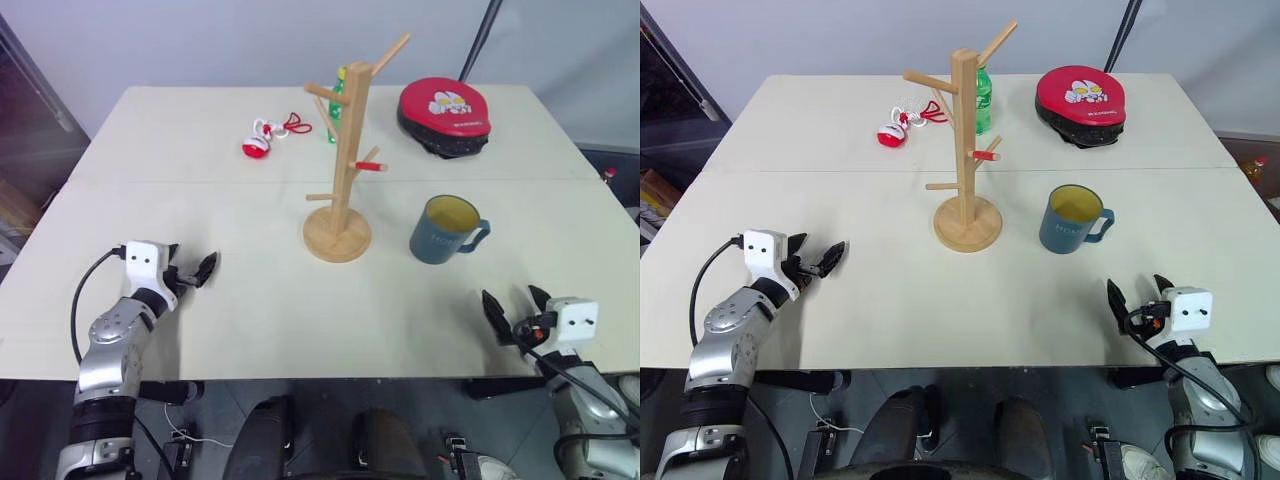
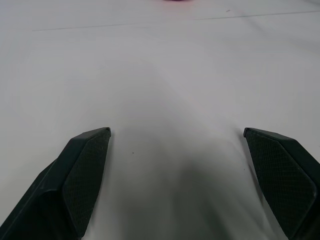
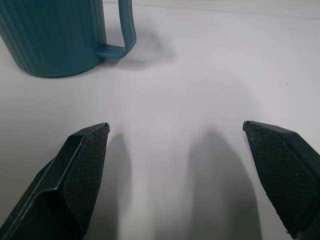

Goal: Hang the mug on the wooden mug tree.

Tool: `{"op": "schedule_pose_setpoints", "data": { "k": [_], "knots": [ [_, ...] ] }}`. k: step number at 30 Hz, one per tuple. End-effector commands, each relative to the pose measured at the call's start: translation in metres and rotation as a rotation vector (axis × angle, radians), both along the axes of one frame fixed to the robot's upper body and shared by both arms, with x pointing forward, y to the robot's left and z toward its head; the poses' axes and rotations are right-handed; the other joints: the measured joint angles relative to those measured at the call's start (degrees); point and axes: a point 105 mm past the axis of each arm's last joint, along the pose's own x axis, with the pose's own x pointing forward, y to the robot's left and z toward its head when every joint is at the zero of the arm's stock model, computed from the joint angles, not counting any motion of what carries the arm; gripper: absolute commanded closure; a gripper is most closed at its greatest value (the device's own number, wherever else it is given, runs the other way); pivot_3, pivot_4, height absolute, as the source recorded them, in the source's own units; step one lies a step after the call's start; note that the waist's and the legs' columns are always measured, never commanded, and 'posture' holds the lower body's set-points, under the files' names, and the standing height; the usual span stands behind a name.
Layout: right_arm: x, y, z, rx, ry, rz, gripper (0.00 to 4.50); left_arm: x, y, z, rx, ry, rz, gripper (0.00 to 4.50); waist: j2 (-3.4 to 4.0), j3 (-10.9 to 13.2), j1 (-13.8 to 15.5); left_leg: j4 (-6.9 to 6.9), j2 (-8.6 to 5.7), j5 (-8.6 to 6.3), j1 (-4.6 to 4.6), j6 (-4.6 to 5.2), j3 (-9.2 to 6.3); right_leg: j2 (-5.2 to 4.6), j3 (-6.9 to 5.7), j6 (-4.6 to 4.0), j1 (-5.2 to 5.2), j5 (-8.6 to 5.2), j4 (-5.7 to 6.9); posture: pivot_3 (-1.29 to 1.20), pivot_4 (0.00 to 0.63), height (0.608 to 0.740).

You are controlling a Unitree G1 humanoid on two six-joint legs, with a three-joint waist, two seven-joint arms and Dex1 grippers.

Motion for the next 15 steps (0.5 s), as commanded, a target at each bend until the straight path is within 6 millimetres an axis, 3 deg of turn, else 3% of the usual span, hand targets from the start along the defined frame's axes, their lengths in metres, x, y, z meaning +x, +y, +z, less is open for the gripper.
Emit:
{"op": "schedule_pose_setpoints", "data": {
  "k": [1, 6, 9, 11, 15],
  "knots": [
    [-0.002, -0.007, 0.0, -0.004, 0.0, -0.019, 0.06, -0.001, 0.004, 0.0, 0.018, 0.003, 0.015, 0.0, -0.01, -0.01, -0.02, 0.0, 0.0, 0.0, 0.0, 0.0, 0.0, 0.0, 0.0, 0.0, 0.0, 0.0, 0.0, 0.0, 0.15, 0.74],
    [-0.002, -0.007, 0.002, -0.015, -0.006, -0.02, 0.06, -0.001, -0.001, 0.0, -0.009, 0.001, -0.002, 0.0, 0.0, -0.01, 0.01, 0.0, 0.0, 0.0, 0.01, -0.01, 0.0, -0.01, 0.0, -0.01, 0.01, 0.0, 0.0, 0.0, 0.15, 0.74],
    [-0.004, -0.005, 0.006, -0.027, -0.013, -0.015, 0.06, -0.004, -0.013, 0.002, -0.016, -0.002, -0.07, 0.0, 0.0, -0.01, 0.11, 0.0, 0.0, -0.01, 0.0, -0.01, 0.0, -0.03, 0.01, -0.01, 0.01, 0.0, -0.02, 0.0, 0.15, 0.74],
    [-0.003, -0.003, 0.009, -0.031, -0.02, -0.009, 0.06, -0.008, -0.027, 0.008, -0.018, -0.028, -0.153, 0.0, 0.0, -0.01, 0.2, -0.01, 0.0, -0.01, -0.02, 0.0, 0.0, -0.04, 0.01, -0.01, 0.01, 0.0, -0.06, 0.0, 0.15, 0.74],
    [0.005, 0.003, 0.022, -0.047, -0.054, 0.018, 0.06, -0.033, -0.081, 0.034, -0.079, -0.105, -0.493, 0.0, 0.02, 0.0, 0.2, -0.04, 0.0, -0.03, -0.11, 0.0, 0.01, -0.07, 0.02, -0.07, -0.04, 0.01, -0.2, 0.0, 0.15, 0.74]
  ]
}}
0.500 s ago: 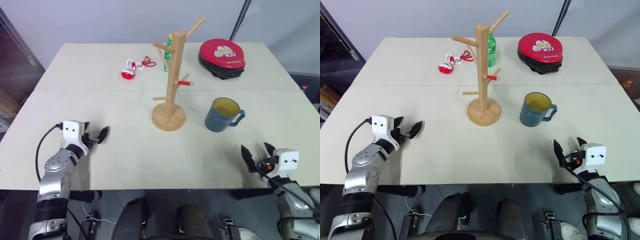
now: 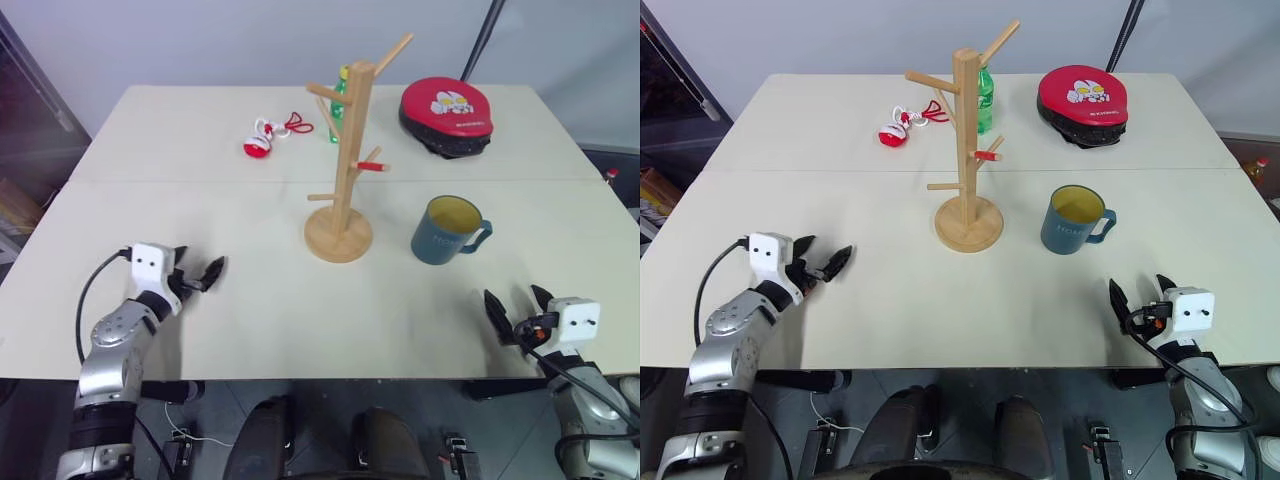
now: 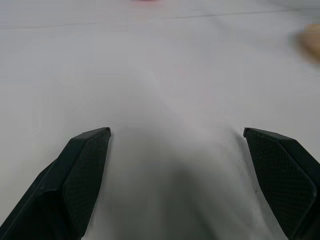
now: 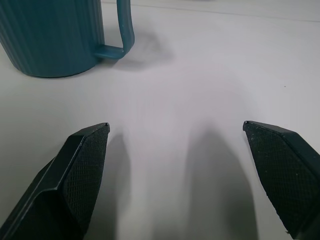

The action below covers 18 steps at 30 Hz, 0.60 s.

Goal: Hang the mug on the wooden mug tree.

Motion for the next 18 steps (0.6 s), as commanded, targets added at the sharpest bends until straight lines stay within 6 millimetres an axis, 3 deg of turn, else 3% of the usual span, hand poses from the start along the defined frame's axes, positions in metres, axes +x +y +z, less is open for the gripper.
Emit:
{"op": "schedule_pose_setpoints", "data": {
  "k": [1, 5, 9, 14, 18],
  "knots": [
    [0.007, 0.005, 0.022, -0.037, -0.061, 0.028, 0.06, -0.02, -0.046, 0.03, -0.035, -0.088, -0.293, 0.0, 0.02, 0.01, 0.0, 0.0, 0.0, 0.0, -0.01, 0.0, 0.0, 0.0, 0.01, -0.05, -0.01, 0.01, -0.03, 0.0, 0.15, 0.74],
    [0.014, 0.009, 0.032, -0.045, -0.085, 0.04, 0.06, -0.049, -0.09, 0.035, 0.003, -0.067, -0.596, 0.0, 0.17, -0.02, -0.07, -0.03, 0.01, 0.01, -0.01, 0.01, 0.01, 0.01, 0.03, -0.25, 0.0, -0.06, -0.08, 0.0, 0.15, 0.74],
    [0.025, 0.012, 0.039, -0.044, -0.107, 0.041, 0.06, -0.054, -0.113, 0.044, 0.014, -0.093, -0.699, 0.0, 0.31, -0.03, 0.03, -0.05, 0.0, 0.01, -0.01, 0.03, 0.01, 0.04, 0.02, -0.27, 0.04, -0.05, -0.17, 0.0, 0.15, 0.74],
    [0.043, 0.016, 0.046, -0.053, -0.127, 0.04, 0.06, -0.052, -0.13, 0.053, 0.013, -0.13, -0.751, 0.0, 0.32, -0.03, 0.01, -0.01, 0.0, 0.02, -0.01, 0.05, 0.02, 0.1, 0.0, -0.13, 0.07, 0.04, -0.17, 0.0, 0.15, 0.74],
    [0.053, 0.018, 0.05, -0.055, -0.14, 0.035, 0.06, -0.054, -0.133, 0.054, 0.012, -0.133, -0.757, 0.0, 0.32, -0.03, 0.05, -0.02, 0.01, 0.02, -0.01, 0.06, 0.01, 0.21, -0.02, -0.06, 0.07, 0.07, -0.17, 0.0, 0.15, 0.74]
  ]
}}
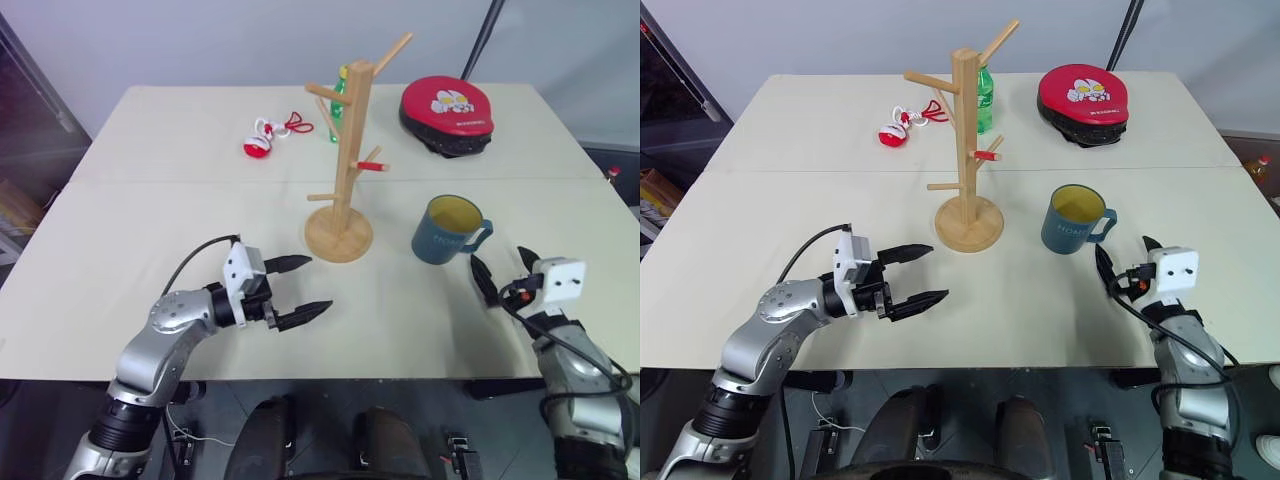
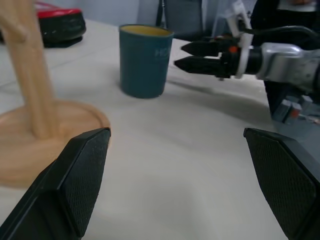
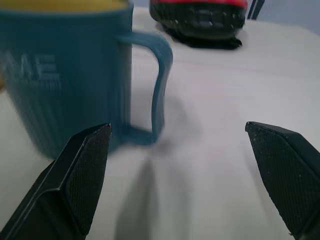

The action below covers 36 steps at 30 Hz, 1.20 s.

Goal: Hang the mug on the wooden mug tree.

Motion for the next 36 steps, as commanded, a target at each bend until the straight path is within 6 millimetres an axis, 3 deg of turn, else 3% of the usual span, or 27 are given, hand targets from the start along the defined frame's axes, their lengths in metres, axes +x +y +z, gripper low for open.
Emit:
{"op": "schedule_pose_setpoints", "data": {
  "k": [1, 26, 29, 36],
  "knots": [
    [0.006, -0.002, 0.009, -0.027, -0.021, -0.012, 0.06, -0.006, -0.005, 0.007, -0.004, -0.038, -0.024, 0.0, 0.0, 0.0, 0.03, 0.0, 0.0, 0.0, 0.0, 0.0, 0.0, 0.01, -0.01, 0.01, 0.0, 0.0, 0.0, 0.0, 0.15, 0.74],
    [0.047, 0.004, 0.001, -0.015, -0.006, 0.032, 0.06, -0.008, -0.001, 0.007, 0.005, -0.056, -0.019, 0.0, 0.0, 0.0, -0.14, 0.05, 0.01, 0.01, 0.02, 0.01, 0.01, 0.13, -0.06, 0.12, 0.05, 0.07, 0.01, 0.0, 0.15, 0.74],
    [0.05, 0.007, 0.0, -0.008, -0.007, 0.052, 0.88, -0.007, 0.0, 0.007, 0.01, -0.059, -0.013, 0.0, 0.01, 0.01, -0.18, 0.05, 0.01, 0.01, 0.03, 0.01, 0.0, 0.15, -0.06, 0.13, 0.05, 0.07, 0.01, 0.0, 0.15, 0.74],
    [0.049, 0.016, 0.0, 0.01, -0.022, 0.098, 4.49, -0.006, 0.001, 0.01, 0.015, -0.066, -0.008, 0.0, 0.01, 0.01, -0.2, 0.06, 0.01, 0.01, 0.03, 0.01, 0.0, 0.15, -0.06, 0.13, 0.06, 0.07, 0.02, 0.0, 0.15, 0.74]
  ]
}}
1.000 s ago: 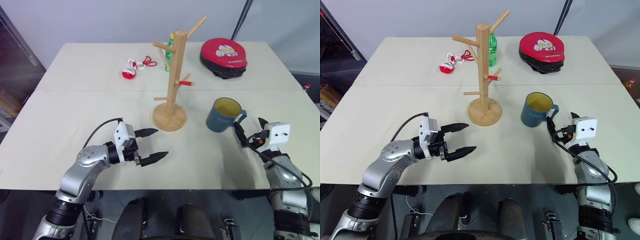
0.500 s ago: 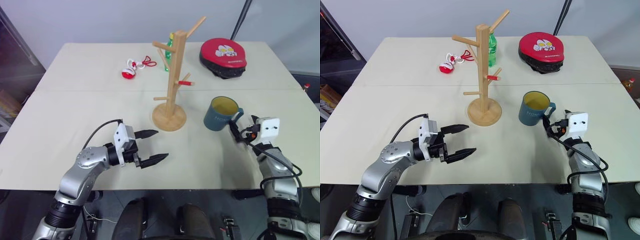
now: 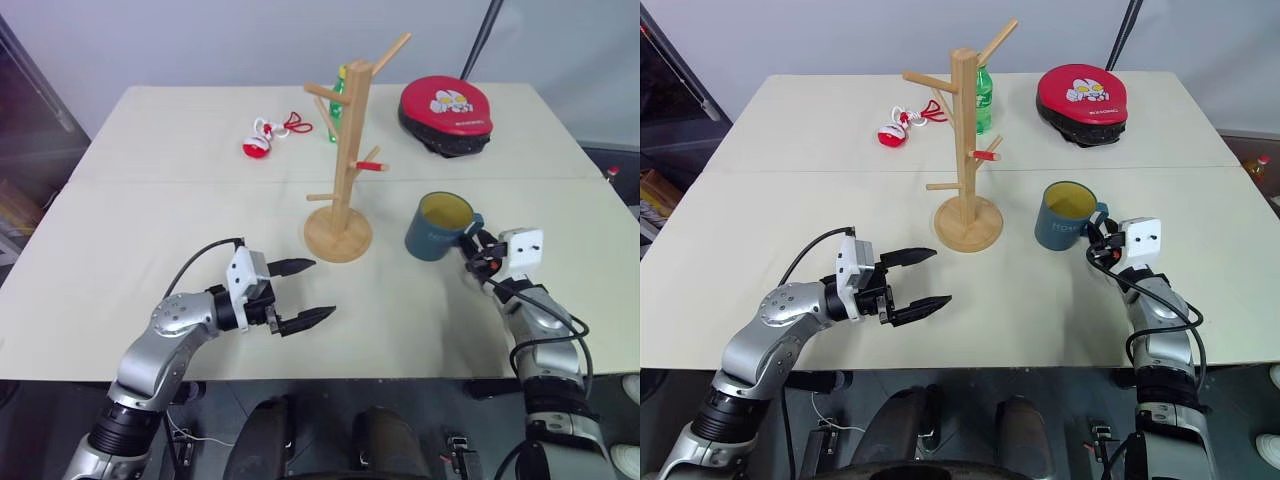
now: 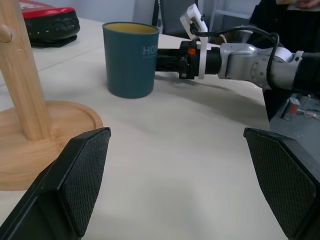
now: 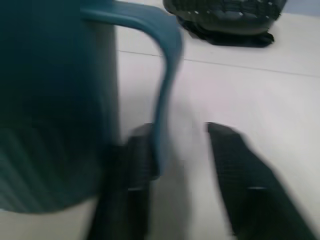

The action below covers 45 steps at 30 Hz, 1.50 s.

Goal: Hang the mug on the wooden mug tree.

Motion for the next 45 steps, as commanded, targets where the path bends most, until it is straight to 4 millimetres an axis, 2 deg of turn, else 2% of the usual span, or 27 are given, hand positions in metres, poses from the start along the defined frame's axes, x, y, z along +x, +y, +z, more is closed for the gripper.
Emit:
{"op": "schedule_pose_setpoints", "data": {
  "k": [1, 5, 8, 11, 16, 21, 25, 31, 45],
  "knots": [
    [-0.002, 0.003, 0.013, 0.008, -0.061, 0.022, 4.49, -0.001, 0.002, 0.012, -0.001, -0.05, -0.001, 0.0, 0.0, 0.0, 0.0, 0.0, 0.0, 0.0, 0.0, 0.0, 0.0, -0.01, 0.0, 0.0, 0.0, 0.0, 0.0, 0.0, 0.15, 0.74],
    [-0.012, 0.009, 0.02, -0.048, -0.08, 0.054, 4.49, -0.001, 0.002, 0.013, 0.001, -0.052, 0.001, 0.0, 0.02, 0.01, 0.1, 0.0, 0.0, 0.0, 0.0, 0.0, 0.0, -0.04, 0.0, 0.0, 0.01, 0.0, 0.0, 0.0, 0.15, 0.74],
    [-0.03, 0.029, 0.036, -0.247, -0.116, 0.156, 4.49, 0.003, 0.007, 0.014, 0.005, -0.061, 0.033, 0.0, 0.09, 0.05, 0.26, -0.01, -0.01, -0.01, -0.02, 0.01, 0.0, -0.07, 0.0, 0.01, -0.02, 0.0, 0.0, 0.0, 0.15, 0.74],
    [-0.053, 0.061, 0.059, -0.493, -0.169, 0.302, 4.49, 0.009, 0.017, 0.015, 0.015, -0.067, 0.073, 0.0, 0.21, 0.08, 0.14, 0.0, 0.0, -0.02, -0.02, 0.02, 0.0, -0.07, 0.01, 0.01, -0.04, 0.0, 0.0, 0.0, 0.15, 0.74],
    [-0.066, 0.09, 0.09, -0.624, -0.234, 0.388, 4.49, 0.015, 0.025, 0.015, 0.026, -0.069, 0.089, 0.0, 0.19, 0.08, 0.14, 0.01, 0.07, -0.02, 0.02, 0.0, -0.02, 0.0, 0.01, 0.0, -0.02, 0.01, 0.0, 0.0, 0.15, 0.74],
    [-0.06, 0.1, 0.106, -0.696, -0.248, 0.399, 4.49, 0.02, 0.03, 0.023, 0.014, -0.086, 0.096, 0.0, 0.11, 0.12, 0.42, 0.03, 0.03, -0.02, -0.03, 0.0, 0.0, -0.05, 0.01, 0.0, -0.02, 0.01, -0.07, 0.0, 0.15, 0.74],
    [-0.048, 0.11, 0.129, -0.712, -0.275, 0.422, 4.49, 0.024, 0.042, 0.042, -0.011, -0.107, 0.106, 0.0, 0.03, 0.2, 0.14, 0.03, 0.04, -0.02, -0.05, 0.0, -0.01, -0.05, 0.0, 0.0, -0.04, 0.01, -0.08, 0.0, 0.15, 0.74],
    [-0.037, 0.116, 0.148, -0.733, -0.287, 0.441, 4.49, 0.024, 0.05, 0.058, -0.017, -0.132, 0.114, 0.0, -0.04, 0.23, 0.24, 0.0, 0.04, -0.02, -0.07, 0.01, -0.02, -0.05, -0.01, 0.0, -0.04, 0.01, -0.08, 0.0, 0.15, 0.74],
    [-0.026, 0.143, 0.177, -0.798, -0.304, 0.51, 4.49, 0.023, 0.048, 0.064, -0.037, -0.145, 0.125, 0.0, -0.06, 0.24, 0.09, 0.02, 0.02, -0.02, -0.06, 0.01, -0.01, -0.04, -0.02, 0.03, -0.04, 0.04, -0.07, 0.0, 0.15, 0.74]
  ]
}}
